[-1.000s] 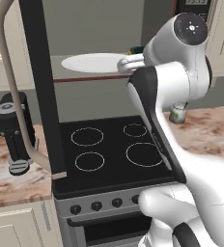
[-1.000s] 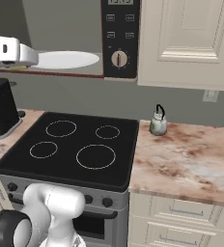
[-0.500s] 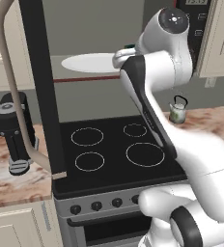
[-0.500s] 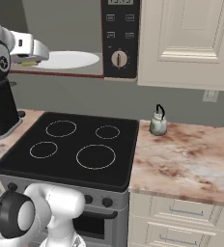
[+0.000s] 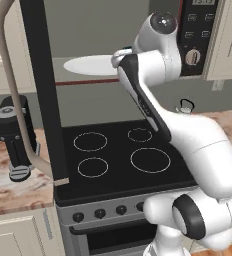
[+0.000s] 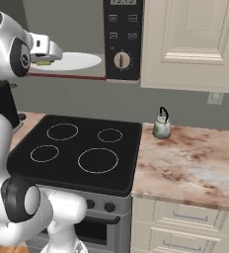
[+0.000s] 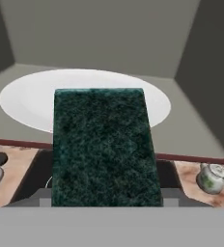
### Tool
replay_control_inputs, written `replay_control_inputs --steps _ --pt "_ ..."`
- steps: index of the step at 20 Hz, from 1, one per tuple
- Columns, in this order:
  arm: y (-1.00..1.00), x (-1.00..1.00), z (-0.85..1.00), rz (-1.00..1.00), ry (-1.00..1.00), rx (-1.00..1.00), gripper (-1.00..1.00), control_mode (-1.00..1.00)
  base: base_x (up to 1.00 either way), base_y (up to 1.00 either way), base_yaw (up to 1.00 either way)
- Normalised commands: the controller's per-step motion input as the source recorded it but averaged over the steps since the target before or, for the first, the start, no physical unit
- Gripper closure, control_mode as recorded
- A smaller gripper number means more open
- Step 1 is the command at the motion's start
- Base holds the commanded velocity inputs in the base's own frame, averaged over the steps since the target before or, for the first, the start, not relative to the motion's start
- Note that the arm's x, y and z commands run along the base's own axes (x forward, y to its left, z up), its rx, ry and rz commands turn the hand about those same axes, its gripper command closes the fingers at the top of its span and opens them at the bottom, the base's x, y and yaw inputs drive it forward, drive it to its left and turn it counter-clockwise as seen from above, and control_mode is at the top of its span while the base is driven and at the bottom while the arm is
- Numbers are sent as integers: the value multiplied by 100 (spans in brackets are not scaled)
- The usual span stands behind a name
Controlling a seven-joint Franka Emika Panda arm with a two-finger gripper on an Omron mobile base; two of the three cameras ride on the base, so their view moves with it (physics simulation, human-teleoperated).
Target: Place the sponge inside the microwave to prepare for sanitizing.
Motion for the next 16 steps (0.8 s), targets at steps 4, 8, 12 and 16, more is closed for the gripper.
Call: replay_control_inputs --steps 4,8,12,16 --pt "1 65 -4 0 12 1 100 -100 0 0 0" --pt "7 61 -4 0 11 2 100 -100 0 0 0" --pt "15 39 -6 0 5 0 100 -100 0 0 0" --pt "25 32 -21 0 0 0 100 -100 0 0 0"
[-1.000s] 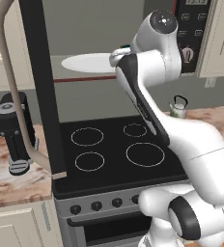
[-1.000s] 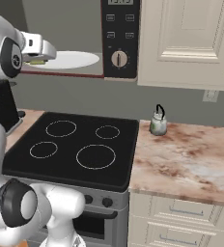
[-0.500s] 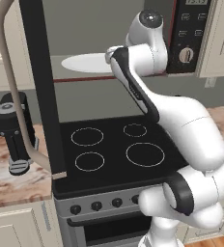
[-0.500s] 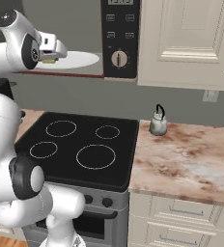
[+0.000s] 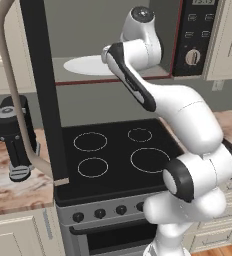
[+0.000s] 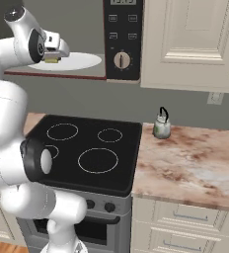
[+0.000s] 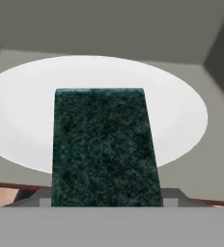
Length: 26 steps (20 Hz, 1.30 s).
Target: Place the sponge inside the microwave to prepare for sanitizing.
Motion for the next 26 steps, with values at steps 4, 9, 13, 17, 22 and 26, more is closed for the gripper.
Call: replay_control_inputs --steps 4,9,13,17,22,26 --pt "20 48 -20 0 0 0 100 -100 0 0 0" --pt "5 64 -22 0 10 0 100 -100 0 0 0" --pt "0 58 -18 0 11 0 100 -100 0 0 0" --pt "13 37 -6 0 1 0 100 -100 0 0 0" --pt "22 27 -1 0 0 0 100 -100 0 0 0" --pt "8 11 -1 0 0 0 -100 -100 0 0 0"
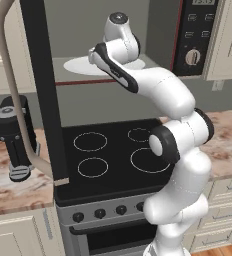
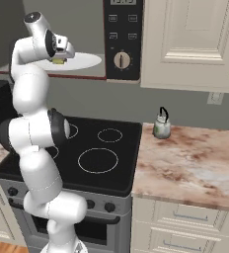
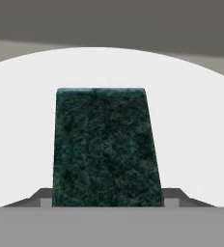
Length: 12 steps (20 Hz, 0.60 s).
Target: Place the sponge inside the microwave to prepare for sanitizing.
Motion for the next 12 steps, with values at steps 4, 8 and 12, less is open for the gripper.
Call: replay_control_inputs --steps 4,8,12 --pt "0 0 0 0 0 0 -100 -100 0 0 0" --pt "0 0 0 0 0 0 -100 -100 0 0 0" --pt "0 0 0 0 0 0 -100 -100 0 0 0"
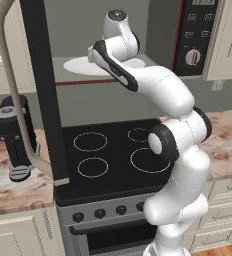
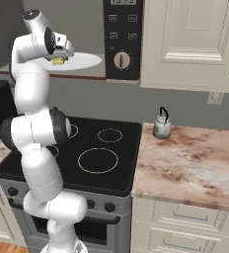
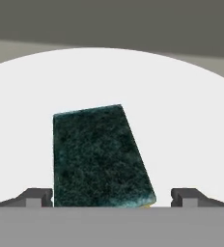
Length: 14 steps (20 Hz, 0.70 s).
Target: Place the sponge inside the microwave to prepare for sanitizing.
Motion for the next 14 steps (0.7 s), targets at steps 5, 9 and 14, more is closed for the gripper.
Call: replay_control_inputs --steps 5,9,14 --pt "0 -8 6 0 -7 0 -100 -100 0 0 0" --pt "-8 -46 22 0 -19 7 -100 -100 0 0 0" --pt "-21 -70 15 0 -26 11 -100 -100 0 0 0"
